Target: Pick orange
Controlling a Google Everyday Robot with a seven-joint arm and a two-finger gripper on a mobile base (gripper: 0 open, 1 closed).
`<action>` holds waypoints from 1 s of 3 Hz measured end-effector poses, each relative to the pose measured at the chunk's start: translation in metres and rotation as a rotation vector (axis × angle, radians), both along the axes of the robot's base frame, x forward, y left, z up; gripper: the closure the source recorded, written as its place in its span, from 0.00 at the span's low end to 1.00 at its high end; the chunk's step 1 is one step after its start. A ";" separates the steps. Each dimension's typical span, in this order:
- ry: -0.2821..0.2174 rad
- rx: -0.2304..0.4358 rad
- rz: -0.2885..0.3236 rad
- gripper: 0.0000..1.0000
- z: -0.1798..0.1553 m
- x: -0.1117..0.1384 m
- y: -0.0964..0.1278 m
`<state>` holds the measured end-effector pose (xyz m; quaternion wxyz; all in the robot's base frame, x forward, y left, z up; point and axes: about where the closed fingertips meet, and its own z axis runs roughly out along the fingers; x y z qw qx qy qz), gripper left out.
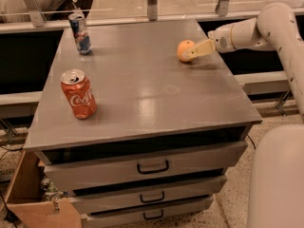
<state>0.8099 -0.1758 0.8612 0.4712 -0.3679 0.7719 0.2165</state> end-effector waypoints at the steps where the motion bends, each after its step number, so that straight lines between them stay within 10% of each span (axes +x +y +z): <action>1: 0.086 0.086 -0.015 0.21 -0.017 0.002 0.011; 3: 0.119 0.146 -0.018 0.68 -0.017 -0.003 0.012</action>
Offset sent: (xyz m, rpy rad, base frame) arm -0.0077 0.0087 -0.0216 0.1877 0.1593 -0.0307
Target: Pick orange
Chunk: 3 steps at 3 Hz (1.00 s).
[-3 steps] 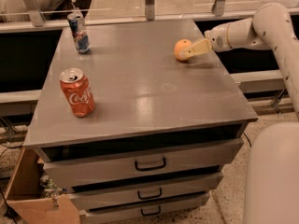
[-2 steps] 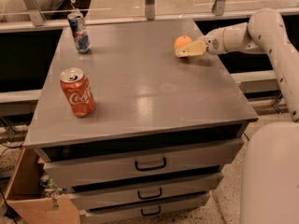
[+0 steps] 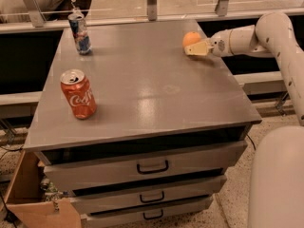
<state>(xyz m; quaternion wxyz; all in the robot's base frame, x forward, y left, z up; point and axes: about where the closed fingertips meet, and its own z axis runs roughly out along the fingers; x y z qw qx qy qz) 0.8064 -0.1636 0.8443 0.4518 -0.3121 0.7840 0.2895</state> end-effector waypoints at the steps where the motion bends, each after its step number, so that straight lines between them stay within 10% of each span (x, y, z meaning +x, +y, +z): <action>1: -0.004 0.000 0.000 0.92 0.003 -0.001 -0.001; 3: -0.176 -0.005 -0.003 1.00 0.127 -0.077 -0.056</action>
Offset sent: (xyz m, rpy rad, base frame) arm -0.1324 -0.0992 0.1961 -0.0029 -0.2495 -0.0173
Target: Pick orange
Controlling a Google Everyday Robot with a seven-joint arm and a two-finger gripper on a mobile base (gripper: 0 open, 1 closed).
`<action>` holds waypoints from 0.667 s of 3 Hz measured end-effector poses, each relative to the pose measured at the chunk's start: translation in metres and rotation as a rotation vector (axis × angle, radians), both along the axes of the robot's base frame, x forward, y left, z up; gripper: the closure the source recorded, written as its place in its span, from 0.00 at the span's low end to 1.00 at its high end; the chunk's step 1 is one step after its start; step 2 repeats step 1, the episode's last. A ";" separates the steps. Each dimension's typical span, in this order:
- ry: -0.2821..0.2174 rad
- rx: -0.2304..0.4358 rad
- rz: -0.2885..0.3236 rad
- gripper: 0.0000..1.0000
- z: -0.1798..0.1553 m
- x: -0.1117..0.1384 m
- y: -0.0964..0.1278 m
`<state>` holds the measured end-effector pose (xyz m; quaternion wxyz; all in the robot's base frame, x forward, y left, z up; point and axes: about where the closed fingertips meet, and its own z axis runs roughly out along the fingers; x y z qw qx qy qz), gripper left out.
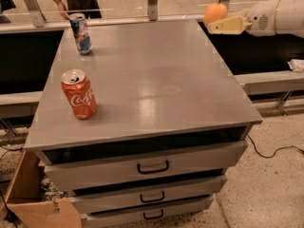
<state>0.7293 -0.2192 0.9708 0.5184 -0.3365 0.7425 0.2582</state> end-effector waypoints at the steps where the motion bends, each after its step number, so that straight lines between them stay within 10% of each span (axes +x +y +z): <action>1: -0.011 -0.003 -0.005 1.00 0.008 -0.005 -0.004; 2: -0.011 -0.003 -0.005 1.00 0.008 -0.005 -0.004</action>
Offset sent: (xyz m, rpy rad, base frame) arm 0.0000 0.0000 0.0000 0.0000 0.0000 0.0000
